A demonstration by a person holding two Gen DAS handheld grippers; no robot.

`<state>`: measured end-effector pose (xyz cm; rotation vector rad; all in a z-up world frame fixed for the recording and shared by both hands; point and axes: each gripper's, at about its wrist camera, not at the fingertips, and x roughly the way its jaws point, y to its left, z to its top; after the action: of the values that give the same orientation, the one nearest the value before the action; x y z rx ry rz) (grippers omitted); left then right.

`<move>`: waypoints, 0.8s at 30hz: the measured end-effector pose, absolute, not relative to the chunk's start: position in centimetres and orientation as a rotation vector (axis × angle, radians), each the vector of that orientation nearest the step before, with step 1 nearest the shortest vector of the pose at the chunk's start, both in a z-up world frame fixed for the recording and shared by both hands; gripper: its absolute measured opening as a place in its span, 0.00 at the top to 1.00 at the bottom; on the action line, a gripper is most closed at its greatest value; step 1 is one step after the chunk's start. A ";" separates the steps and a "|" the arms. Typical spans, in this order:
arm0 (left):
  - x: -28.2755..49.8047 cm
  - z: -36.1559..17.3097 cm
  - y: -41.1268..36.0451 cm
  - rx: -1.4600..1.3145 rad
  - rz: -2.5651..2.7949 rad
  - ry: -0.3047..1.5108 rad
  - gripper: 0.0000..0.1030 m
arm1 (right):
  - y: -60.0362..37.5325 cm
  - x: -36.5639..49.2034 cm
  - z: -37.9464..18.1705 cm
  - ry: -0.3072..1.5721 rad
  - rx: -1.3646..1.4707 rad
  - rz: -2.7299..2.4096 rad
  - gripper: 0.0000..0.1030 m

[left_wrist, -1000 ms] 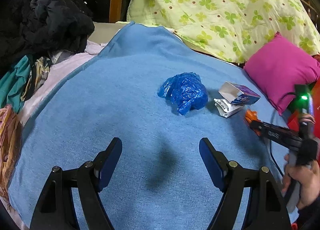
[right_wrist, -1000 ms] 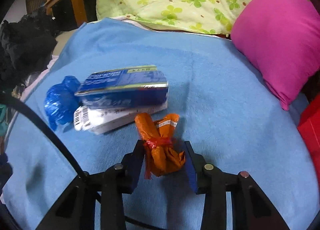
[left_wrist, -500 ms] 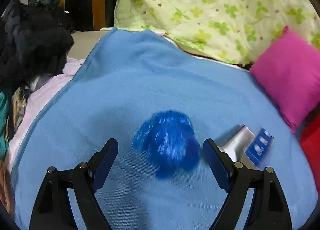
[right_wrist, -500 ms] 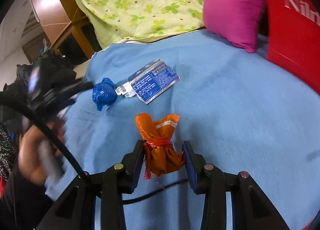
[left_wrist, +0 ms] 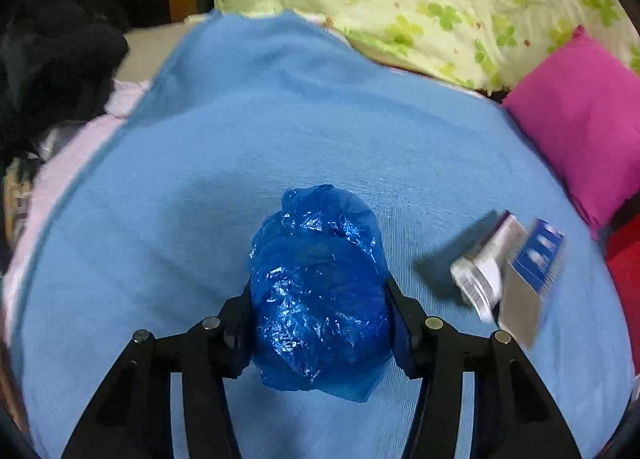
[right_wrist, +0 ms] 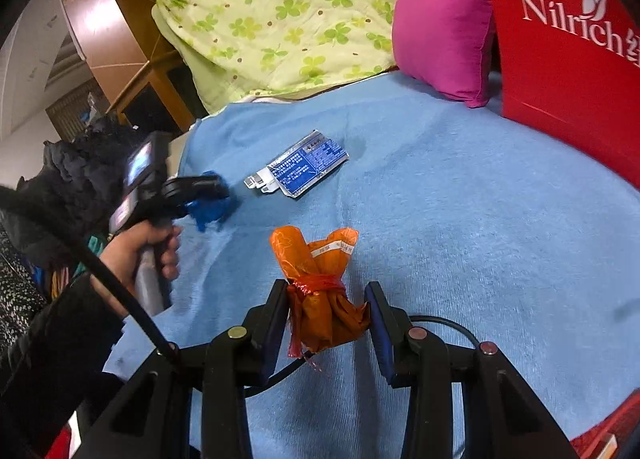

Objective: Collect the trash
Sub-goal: 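Grasp the blue plastic bag with the left tool while the right tool holds the packet, then lift the orange packet and blue bag and carry both over the red wastebasket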

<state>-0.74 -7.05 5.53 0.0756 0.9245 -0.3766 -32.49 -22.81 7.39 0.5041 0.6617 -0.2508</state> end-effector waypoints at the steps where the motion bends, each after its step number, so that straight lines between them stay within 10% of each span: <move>1: -1.7 6.2 -6.4 0.082 -0.381 0.907 0.45 | -22.7 -32.8 7.5 0.654 0.511 -0.249 0.60; 24: -23.6 12.8 -2.4 0.109 -0.597 0.775 0.45 | -20.1 -44.3 14.1 0.443 0.538 -0.339 0.60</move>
<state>-23.59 -2.40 12.81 0.1086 0.7755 -0.5973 -44.27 -20.10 14.08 0.5382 0.4428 -0.3394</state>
